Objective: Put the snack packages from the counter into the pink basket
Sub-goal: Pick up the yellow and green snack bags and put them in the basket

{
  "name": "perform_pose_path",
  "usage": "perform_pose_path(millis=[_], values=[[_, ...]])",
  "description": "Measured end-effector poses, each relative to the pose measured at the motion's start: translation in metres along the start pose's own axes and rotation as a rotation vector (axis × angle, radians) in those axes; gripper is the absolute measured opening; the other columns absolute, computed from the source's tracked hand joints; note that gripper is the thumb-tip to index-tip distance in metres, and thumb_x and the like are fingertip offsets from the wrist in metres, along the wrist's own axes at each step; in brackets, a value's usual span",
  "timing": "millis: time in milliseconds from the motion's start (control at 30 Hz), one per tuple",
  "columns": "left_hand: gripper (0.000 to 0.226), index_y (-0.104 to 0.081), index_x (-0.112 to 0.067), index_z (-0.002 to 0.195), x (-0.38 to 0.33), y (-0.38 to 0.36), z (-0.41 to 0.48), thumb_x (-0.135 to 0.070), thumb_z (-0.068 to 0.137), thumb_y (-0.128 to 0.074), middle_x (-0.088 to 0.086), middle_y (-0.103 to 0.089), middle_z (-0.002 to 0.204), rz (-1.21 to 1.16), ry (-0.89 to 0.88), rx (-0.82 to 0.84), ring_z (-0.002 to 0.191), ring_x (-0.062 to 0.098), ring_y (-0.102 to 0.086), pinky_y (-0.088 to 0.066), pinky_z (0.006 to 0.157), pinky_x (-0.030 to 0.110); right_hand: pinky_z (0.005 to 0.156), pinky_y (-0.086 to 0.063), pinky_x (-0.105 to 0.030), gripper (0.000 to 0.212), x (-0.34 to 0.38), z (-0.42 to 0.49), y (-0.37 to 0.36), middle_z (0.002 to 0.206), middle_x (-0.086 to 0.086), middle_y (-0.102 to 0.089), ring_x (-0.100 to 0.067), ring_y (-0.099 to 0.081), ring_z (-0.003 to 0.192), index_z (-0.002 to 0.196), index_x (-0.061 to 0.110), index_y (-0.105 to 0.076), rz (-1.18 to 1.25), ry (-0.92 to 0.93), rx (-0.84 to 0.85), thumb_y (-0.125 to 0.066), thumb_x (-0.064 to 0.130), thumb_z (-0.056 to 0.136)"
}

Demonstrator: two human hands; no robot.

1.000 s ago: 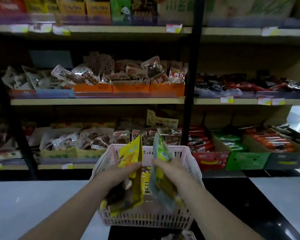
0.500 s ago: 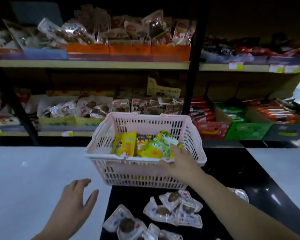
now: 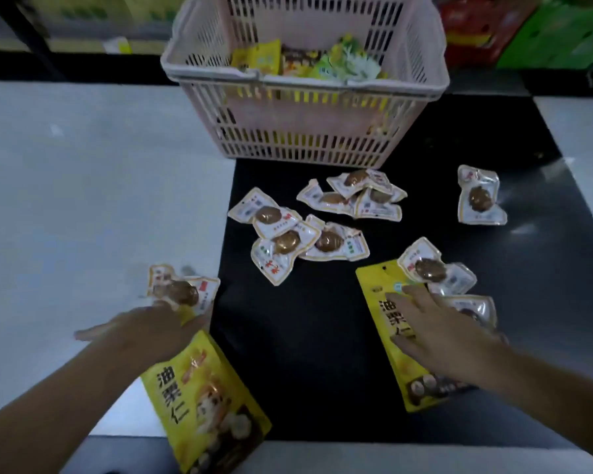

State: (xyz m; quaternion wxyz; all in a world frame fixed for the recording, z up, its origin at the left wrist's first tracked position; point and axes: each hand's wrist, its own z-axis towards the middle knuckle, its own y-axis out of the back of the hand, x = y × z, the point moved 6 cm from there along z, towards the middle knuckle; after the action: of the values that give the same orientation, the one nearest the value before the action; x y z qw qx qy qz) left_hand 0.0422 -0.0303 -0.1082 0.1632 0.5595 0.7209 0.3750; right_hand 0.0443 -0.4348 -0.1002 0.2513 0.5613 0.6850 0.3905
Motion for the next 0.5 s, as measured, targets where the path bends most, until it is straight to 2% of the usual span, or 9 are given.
perform_pose_path(millis=[33,100,133,200,267,300,367,433,500], values=[[0.083,-0.041,-0.006,0.134,-0.001,-0.006,-0.007,-0.073,0.086,-0.029,0.013,-0.062,0.1,-0.015,-0.002,0.082,0.089,0.026,-0.062,-0.047,0.078,0.033,0.107,-0.039,-0.044,0.073,-0.002,-0.007,-0.011,0.161,-0.008,-0.014,-0.031,-0.022,0.146,0.156,0.028,-0.01,-0.006,-0.023,0.01,-0.043,0.056,0.098],[0.082,-0.019,-0.01,0.147,-0.011,-0.026,-0.021,-0.069,0.09,-0.026,0.01,-0.061,0.08,-0.047,-0.009,0.267,0.072,0.02,-0.06,-0.044,0.063,0.029,0.11,-0.037,-0.052,0.078,-0.007,-0.018,-0.029,0.162,-0.01,-0.011,-0.036,-0.019,0.148,0.156,0.029,-0.01,0.036,-0.113,0.043,-0.044,0.062,0.094],[0.087,0.001,-0.013,0.152,-0.016,-0.041,-0.025,-0.069,0.09,-0.026,0.013,-0.064,0.085,-0.094,-0.002,0.336,0.076,0.023,-0.062,-0.044,0.064,0.028,0.109,-0.036,-0.057,0.083,-0.01,-0.019,-0.038,0.163,-0.011,-0.008,-0.039,-0.016,0.148,0.155,0.029,-0.008,0.061,-0.156,0.048,-0.042,0.068,0.091],[0.082,0.02,-0.03,0.144,-0.03,-0.067,-0.04,-0.07,0.09,-0.026,0.028,-0.054,0.128,-0.225,-0.021,0.342,0.104,0.03,-0.061,-0.043,0.081,0.031,0.113,-0.03,-0.063,0.095,-0.013,-0.017,-0.048,0.165,-0.014,0.001,-0.044,-0.009,0.149,0.156,0.03,-0.001,0.12,-0.24,0.067,-0.039,0.079,0.084],[0.105,0.017,-0.014,0.15,-0.036,-0.1,-0.059,-0.076,0.083,-0.034,0.029,-0.049,0.132,-0.396,0.055,0.277,0.124,0.038,-0.049,-0.038,0.096,0.037,0.115,-0.026,-0.062,0.105,-0.017,-0.015,-0.051,0.165,-0.019,0.006,-0.048,-0.008,0.149,0.156,0.031,0.005,0.183,-0.325,0.116,-0.039,0.086,0.078],[0.118,0.008,-0.009,0.151,-0.041,-0.114,-0.07,-0.085,0.073,-0.037,0.031,-0.051,0.128,-0.49,0.077,0.226,0.124,0.042,-0.047,-0.038,0.1,0.042,0.114,-0.027,-0.062,0.109,-0.019,-0.015,-0.052,0.165,-0.02,0.008,-0.049,-0.011,0.148,0.156,0.033,0.008,0.186,-0.347,0.134,-0.04,0.088,0.076],[0.137,-0.007,-0.011,0.152,-0.051,-0.136,-0.084,-0.096,0.05,-0.037,0.035,-0.04,0.139,-0.541,0.069,0.173,0.123,0.051,-0.045,-0.038,0.103,0.055,0.112,-0.03,-0.062,0.115,-0.018,-0.016,-0.055,0.165,-0.019,0.012,-0.049,-0.014,0.147,0.154,0.036,0.015,0.156,-0.361,0.166,-0.042,0.091,0.071],[0.128,-0.009,-0.023,0.154,-0.051,-0.141,-0.086,-0.08,0.052,-0.063,0.034,-0.014,0.152,-0.524,0.09,0.021,0.126,0.058,-0.034,-0.032,0.105,0.061,0.11,-0.032,-0.062,0.12,-0.014,-0.016,-0.059,0.164,-0.02,0.016,-0.049,-0.015,0.146,0.153,0.036,0.019,0.11,-0.34,0.152,-0.048,0.09,0.07],[0.118,-0.003,-0.04,0.151,-0.05,-0.125,-0.092,-0.056,0.059,-0.075,0.026,-0.001,0.155,-0.571,0.088,-0.062,0.124,0.056,-0.03,-0.029,0.106,0.059,0.109,-0.034,-0.06,0.122,-0.004,-0.013,-0.062,0.163,-0.021,0.017,-0.046,-0.016,0.145,0.153,0.035,0.02,0.087,-0.278,0.119,-0.059,0.081,0.072]])
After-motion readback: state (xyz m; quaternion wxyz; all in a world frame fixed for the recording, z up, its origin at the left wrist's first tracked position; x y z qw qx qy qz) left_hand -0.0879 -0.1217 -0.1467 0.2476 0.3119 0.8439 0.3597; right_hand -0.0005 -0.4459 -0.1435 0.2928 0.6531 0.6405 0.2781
